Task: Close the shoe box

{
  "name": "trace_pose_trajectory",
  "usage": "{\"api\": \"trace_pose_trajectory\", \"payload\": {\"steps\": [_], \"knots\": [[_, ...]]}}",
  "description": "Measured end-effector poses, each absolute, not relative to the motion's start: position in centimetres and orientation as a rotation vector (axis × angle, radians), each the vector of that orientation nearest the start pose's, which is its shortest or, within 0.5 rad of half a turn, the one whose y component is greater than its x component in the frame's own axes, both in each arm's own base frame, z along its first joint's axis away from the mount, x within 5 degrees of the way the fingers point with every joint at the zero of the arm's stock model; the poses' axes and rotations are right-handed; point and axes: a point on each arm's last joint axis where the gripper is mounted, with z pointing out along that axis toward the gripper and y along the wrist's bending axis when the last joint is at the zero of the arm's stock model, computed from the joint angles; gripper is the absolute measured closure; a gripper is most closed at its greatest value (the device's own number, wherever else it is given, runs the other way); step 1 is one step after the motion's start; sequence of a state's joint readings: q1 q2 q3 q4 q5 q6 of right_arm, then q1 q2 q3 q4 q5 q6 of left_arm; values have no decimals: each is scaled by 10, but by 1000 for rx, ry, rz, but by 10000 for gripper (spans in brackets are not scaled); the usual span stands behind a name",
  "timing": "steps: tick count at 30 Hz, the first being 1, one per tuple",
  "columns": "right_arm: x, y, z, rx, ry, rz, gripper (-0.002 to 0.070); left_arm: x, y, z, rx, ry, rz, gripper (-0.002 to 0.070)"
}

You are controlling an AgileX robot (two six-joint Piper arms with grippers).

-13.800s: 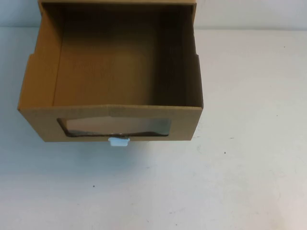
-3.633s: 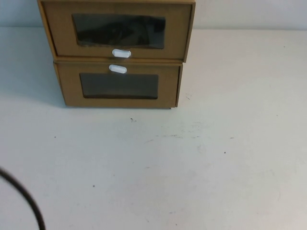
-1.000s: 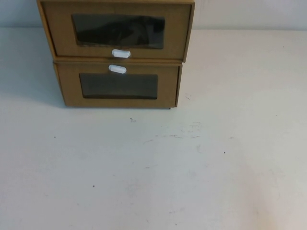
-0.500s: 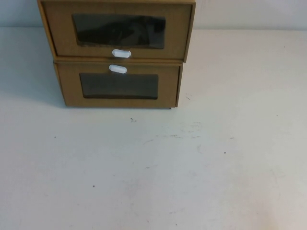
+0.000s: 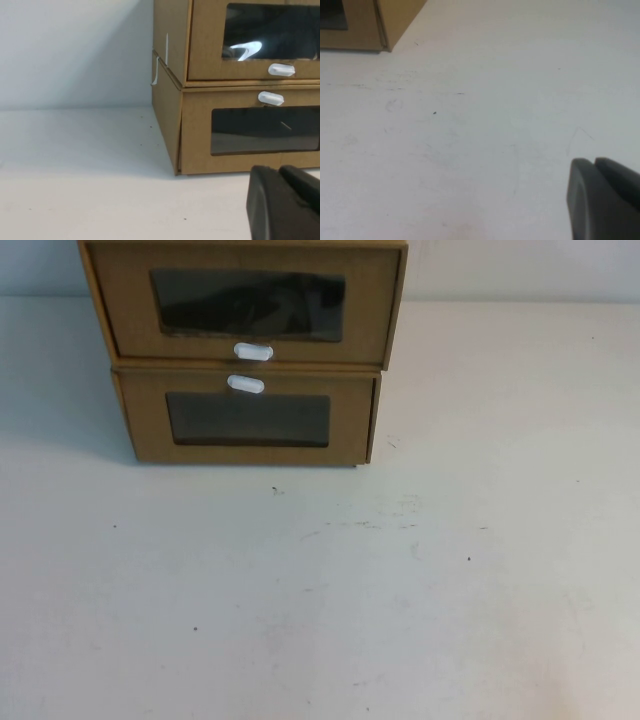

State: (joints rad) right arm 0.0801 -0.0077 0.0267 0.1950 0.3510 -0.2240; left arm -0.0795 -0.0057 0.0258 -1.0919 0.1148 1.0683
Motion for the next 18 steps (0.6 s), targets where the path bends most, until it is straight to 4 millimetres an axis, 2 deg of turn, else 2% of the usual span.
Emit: {"api": "trace_pose_trajectory", "payload": {"steps": [5,8,18], "knots": [[53,10,174,-158,1841,89,687,56,-10,202,117,1536,-105,680],[53,10,174,-158,1841,89,687,56,-9,200,183,1544,-22,680],[53,10,174,-158,1841,90,687,56,-3,187,170,1681,61,680]]}}
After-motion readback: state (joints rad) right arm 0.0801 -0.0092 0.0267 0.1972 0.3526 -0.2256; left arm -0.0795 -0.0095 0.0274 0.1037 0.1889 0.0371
